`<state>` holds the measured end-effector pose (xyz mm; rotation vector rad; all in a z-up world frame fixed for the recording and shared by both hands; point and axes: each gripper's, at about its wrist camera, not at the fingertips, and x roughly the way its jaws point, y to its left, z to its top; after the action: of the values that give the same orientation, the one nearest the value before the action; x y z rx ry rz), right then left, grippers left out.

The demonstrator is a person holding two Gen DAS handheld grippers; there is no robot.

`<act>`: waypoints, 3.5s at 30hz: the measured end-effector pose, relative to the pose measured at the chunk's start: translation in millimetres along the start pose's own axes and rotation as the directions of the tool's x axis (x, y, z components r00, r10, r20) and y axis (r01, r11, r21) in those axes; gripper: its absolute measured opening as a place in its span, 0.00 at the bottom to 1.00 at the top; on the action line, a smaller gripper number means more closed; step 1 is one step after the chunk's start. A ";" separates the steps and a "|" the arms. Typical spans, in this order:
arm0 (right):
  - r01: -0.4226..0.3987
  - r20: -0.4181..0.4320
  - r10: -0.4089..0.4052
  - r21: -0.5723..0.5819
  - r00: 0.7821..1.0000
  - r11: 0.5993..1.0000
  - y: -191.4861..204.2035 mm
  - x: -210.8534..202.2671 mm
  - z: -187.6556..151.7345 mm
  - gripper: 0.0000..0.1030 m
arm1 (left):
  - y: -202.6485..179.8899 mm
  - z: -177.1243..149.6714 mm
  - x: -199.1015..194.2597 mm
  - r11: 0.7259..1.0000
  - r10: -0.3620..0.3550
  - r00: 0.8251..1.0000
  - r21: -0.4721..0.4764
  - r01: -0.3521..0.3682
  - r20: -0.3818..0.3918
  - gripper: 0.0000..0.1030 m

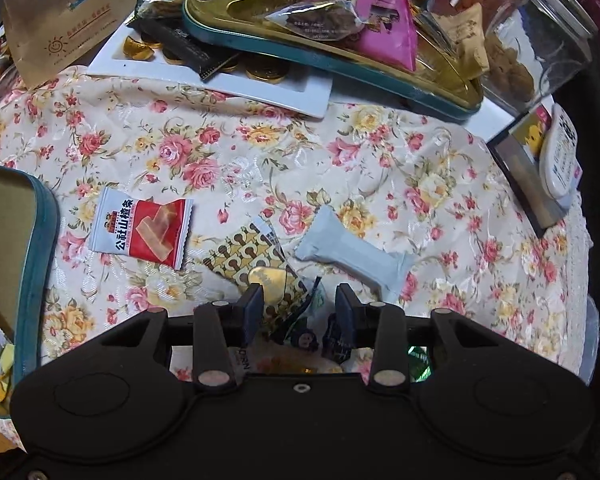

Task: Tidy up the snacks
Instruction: 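Lower the left tool onto the gold-and-black patterned wrapper and close on it, then carry the wrapper onto the gold tray and release it while the right tool brings the green packet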

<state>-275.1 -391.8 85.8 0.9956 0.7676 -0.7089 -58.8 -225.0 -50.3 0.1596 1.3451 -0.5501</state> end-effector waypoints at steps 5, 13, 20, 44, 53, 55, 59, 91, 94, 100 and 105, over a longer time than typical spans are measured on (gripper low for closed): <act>-0.007 0.000 0.007 -0.006 1.000 1.000 0.9 -1.1 -1.0 0.25 | 7.8 8.6 14.3 0.997 0.016 1.000 -0.075 -0.016 -0.005 0.45; -0.014 0.001 0.014 -0.026 1.000 1.000 11.0 0.5 -3.6 0.25 | 18.0 4.1 8.2 0.994 0.040 0.999 -0.105 -0.037 0.018 0.45; -0.022 0.002 0.022 -0.039 1.000 0.999 13.4 -1.6 -5.1 0.25 | 28.8 6.5 18.6 0.993 0.026 0.998 -0.115 -0.032 -0.052 0.45; 0.003 -0.034 -0.006 -0.077 0.999 0.997 23.5 13.5 -15.1 0.25 | 19.2 19.0 42.9 0.991 0.045 0.996 -0.124 -0.054 -0.075 0.49; 0.034 -0.060 -0.041 -0.123 0.997 0.992 37.4 28.8 -24.4 0.25 | -6.6 32.0 51.5 0.996 0.094 0.992 0.002 -0.094 -0.082 0.48; 0.036 -0.063 -0.045 -0.127 0.997 0.991 40.3 31.2 -25.3 0.25 | -7.2 33.6 52.0 0.996 0.083 0.992 -0.002 -0.084 -0.094 0.43; 0.038 -0.066 -0.047 -0.136 0.997 0.990 44.5 34.6 -25.9 0.25 | -8.4 31.2 47.3 0.997 0.079 0.992 0.005 -0.079 -0.102 0.41; 0.103 -0.072 -0.118 -0.185 0.990 0.977 63.1 57.0 -37.6 0.24 | 49.0 16.5 -85.3 0.963 0.143 0.990 0.230 -0.139 -0.002 0.41; 0.110 -0.085 -0.130 -0.205 0.988 0.972 70.3 64.5 -42.0 0.24 | 63.3 15.8 -86.1 0.958 0.154 0.988 0.246 -0.149 -0.001 0.41; 0.117 -0.118 -0.151 -0.253 0.981 0.960 90.8 82.9 -54.9 0.24 | 97.9 16.6 -93.1 0.956 0.143 0.990 0.258 -0.137 -0.003 0.41; 0.108 -0.150 -0.158 -0.298 0.976 0.948 112.5 97.9 -70.4 0.24 | 138.2 18.7 -99.0 0.960 0.161 0.987 0.229 -0.160 0.013 0.41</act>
<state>-147.4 -301.8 32.7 0.7487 1.0666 -0.6097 9.9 -85.4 20.6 0.4563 1.2585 -0.5667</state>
